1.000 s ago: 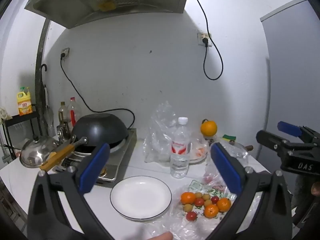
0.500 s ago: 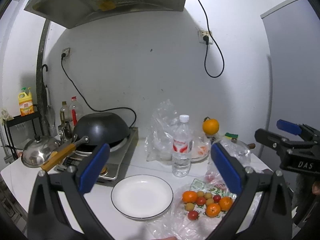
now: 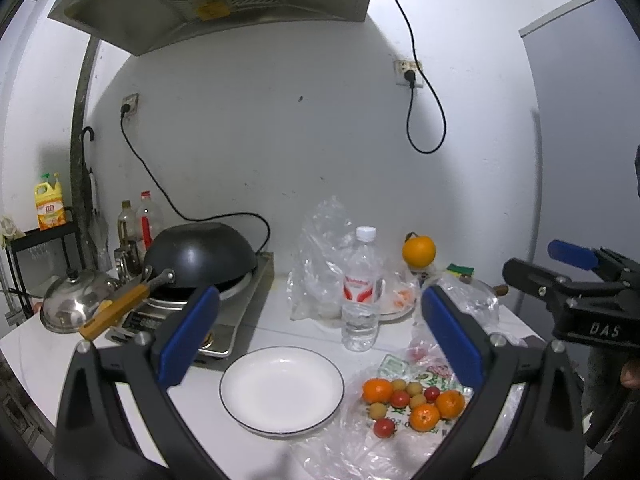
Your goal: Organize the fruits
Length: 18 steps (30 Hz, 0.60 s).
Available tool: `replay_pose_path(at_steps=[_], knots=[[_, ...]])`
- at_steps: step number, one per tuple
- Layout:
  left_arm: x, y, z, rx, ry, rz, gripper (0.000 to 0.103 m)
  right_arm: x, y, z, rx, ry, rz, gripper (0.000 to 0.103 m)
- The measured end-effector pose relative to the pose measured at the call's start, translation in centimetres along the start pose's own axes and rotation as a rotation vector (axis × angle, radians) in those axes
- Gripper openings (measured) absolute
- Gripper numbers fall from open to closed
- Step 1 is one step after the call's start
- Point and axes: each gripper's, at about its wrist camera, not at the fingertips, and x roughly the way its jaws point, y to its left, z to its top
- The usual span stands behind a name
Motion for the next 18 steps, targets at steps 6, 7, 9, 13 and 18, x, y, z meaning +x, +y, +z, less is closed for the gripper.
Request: replay_pose_path(at_steps=[6, 7, 9, 13, 18], knots=[[-0.04, 0.22, -0.19, -0.008, 0.005, -0.003, 0.102, 0.04, -0.14, -0.04, -0.002, 0.001, 0.003, 0.097], [-0.04, 0.21, -0.21, -0.008, 0.005, -0.005, 0.102, 0.01, -0.13, -0.06, -0.001, 0.001, 0.002, 0.097], [0.00, 0.10, -0.23, -0.005, 0.006, -0.009, 0.102, -0.01, -0.13, -0.04, 0.000, 0.001, 0.002, 0.097], [0.12, 0.03, -0.29, -0.005, 0.008, -0.016, 0.102, 0.00, -0.23, -0.04, 0.003, 0.002, -0.001, 0.097], [0.35, -0.01, -0.44, -0.011, 0.010, -0.017, 0.102, 0.05, -0.36, -0.09, 0.004, 0.004, -0.001, 0.097]])
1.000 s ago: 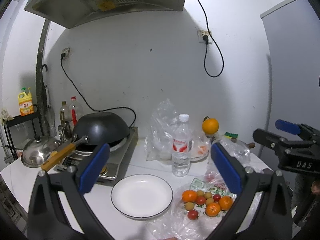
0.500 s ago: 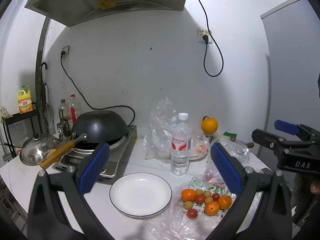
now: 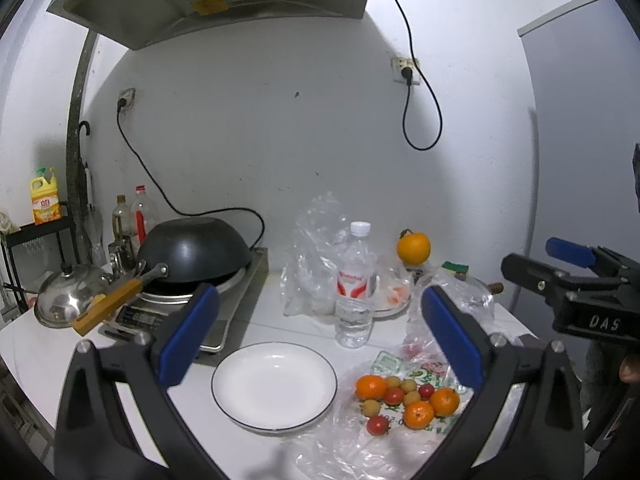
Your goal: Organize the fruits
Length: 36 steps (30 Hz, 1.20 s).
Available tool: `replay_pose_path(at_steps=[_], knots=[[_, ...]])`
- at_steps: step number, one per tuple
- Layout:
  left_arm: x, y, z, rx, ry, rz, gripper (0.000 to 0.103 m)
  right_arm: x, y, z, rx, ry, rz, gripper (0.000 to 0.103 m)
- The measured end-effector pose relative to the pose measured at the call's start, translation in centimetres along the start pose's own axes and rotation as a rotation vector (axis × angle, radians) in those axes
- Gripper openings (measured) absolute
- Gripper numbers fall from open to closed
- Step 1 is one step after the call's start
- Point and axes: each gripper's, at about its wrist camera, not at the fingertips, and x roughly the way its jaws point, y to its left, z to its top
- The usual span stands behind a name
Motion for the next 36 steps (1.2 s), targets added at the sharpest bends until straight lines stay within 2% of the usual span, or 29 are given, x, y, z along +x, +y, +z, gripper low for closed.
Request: replay_pose_path(at_steps=[14, 23, 31, 36], knots=[[1.0, -0.5, -0.5, 0.004, 0.016, 0.012, 0.102, 1.0, -0.9, -0.6, 0.010, 0.018, -0.003, 0.097], [2.6, -1.2, -1.8, 0.031, 0.069, 0.006, 0.102, 2.4, -1.6, -1.8, 0.014, 0.052, 0.010, 0.097], [4.9, -2.6, -4.9, 0.110, 0.166, -0.012, 0.102, 3.8, -2.7, -4.5, 0.018, 0.115, 0.016, 0.097], [7.1, -4.2, -7.3, 0.153, 0.274, -0.076, 0.102, 5.2, -3.2, -7.0, 0.004, 0.202, 0.066, 0.097]])
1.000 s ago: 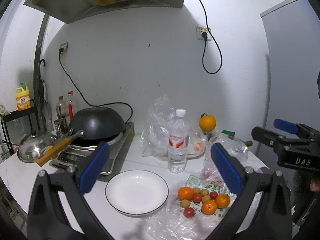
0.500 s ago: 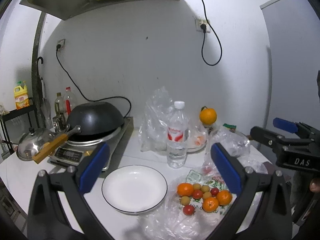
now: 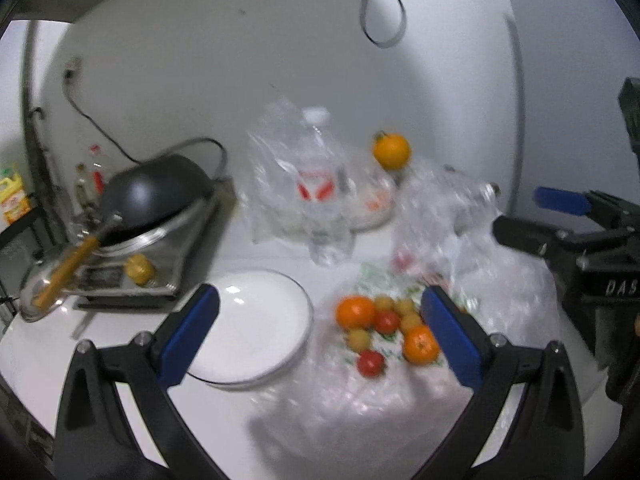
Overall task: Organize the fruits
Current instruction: 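Grasp a red cherry tomato with the left tool while the right tool grasps a mandarin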
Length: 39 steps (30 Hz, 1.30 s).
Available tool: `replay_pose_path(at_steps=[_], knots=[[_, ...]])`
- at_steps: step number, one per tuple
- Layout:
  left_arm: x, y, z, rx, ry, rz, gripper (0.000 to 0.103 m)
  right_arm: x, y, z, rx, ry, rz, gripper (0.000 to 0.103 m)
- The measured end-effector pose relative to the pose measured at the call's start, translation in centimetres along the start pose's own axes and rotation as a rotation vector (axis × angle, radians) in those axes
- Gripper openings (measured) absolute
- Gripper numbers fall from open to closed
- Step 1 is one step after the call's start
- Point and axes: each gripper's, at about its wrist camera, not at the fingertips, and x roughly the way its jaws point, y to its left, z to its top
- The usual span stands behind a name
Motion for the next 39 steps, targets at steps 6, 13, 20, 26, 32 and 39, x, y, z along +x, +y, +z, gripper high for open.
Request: replay_pose_path(at_steps=[6, 13, 20, 26, 32, 39], knots=[[2.4, -1.6, -1.1, 0.066, 0.081, -0.031, 0.101, 2.2, -0.5, -2.9, 0.005, 0.114, 0.053, 0.081], [5.7, -2.9, -2.6, 0.118, 0.197, -0.076, 0.076, 4.5, -0.9, -4.6, 0.037, 0.197, 0.081, 0.068], [8.0, -3.0, -4.2, 0.128, 0.300, -0.086, 0.055, 6.8, -0.9, -5.6, 0.034, 0.276, 0.118, 0.052], [9.3, -3.0, -5.2, 0.120, 0.337, -0.139, 0.043, 7.9, -1.1, -6.2, 0.043, 0.327, 0.138, 0.052], [10.2, -3.5, -5.6, 0.126, 0.366, -0.179, 0.029, 8.2, -1.3, -6.5, 0.065, 0.336, 0.152, 0.047], [9.4, -2.9, -5.1, 0.107, 0.345, -0.193, 0.026, 7.6, -0.8, -5.9, 0.045, 0.317, 0.132, 0.046]])
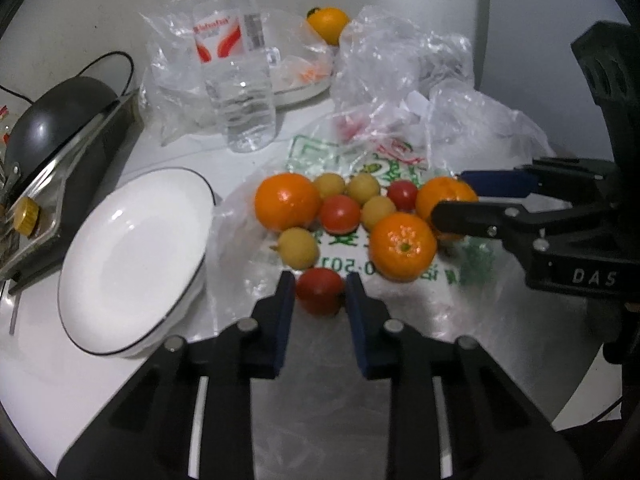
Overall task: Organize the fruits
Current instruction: 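Grasp a red cherry tomato with the left tool while the right tool grasps a mandarin, then lower the tomato onto the white plate with the left tool while the right tool sets the mandarin beside it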
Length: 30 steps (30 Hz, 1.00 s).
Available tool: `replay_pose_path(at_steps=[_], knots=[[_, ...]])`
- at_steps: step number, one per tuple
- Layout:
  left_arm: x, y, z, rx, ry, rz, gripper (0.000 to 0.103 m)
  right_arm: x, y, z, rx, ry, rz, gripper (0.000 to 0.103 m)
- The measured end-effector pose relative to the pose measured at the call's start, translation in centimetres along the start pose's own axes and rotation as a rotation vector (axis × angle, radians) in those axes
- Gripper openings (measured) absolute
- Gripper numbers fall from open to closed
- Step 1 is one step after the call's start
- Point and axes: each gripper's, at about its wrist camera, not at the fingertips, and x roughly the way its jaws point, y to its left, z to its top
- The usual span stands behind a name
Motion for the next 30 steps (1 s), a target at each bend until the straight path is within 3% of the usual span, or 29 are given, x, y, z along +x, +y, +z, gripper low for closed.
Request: replay_pose_path(at_steps=[7, 14, 15, 23, 30], knots=[[-2.2, 0.5, 0.2, 0.001, -0.066, -0.002, 0.021, -1.7, 1.6, 0.9, -0.028, -0.049, -0.017, 0.046], [-0.8, 1.0, -0.7, -0.005, -0.017, -0.060, 0.023, -2.3, 2.2, 0.8, -0.021, -0.059, -0.057, 0.046], [-0.6, 1.0, -0.7, -0.004, -0.013, -0.066, 0.027, -2.5, 2.2, 0.7, -0.016, -0.059, -0.064, 0.046], [1.5, 0.8, -0.5, 0.012, 0.038, -0.045, 0.030, -3.4, 1.7, 0.3, 0.002, -0.067, -0.097, 0.046], [0.9, 1.1, -0.6, -0.001, 0.012, -0.077, 0.028, -3.7, 2.0, 0.5, -0.006, -0.076, -0.099, 0.046]])
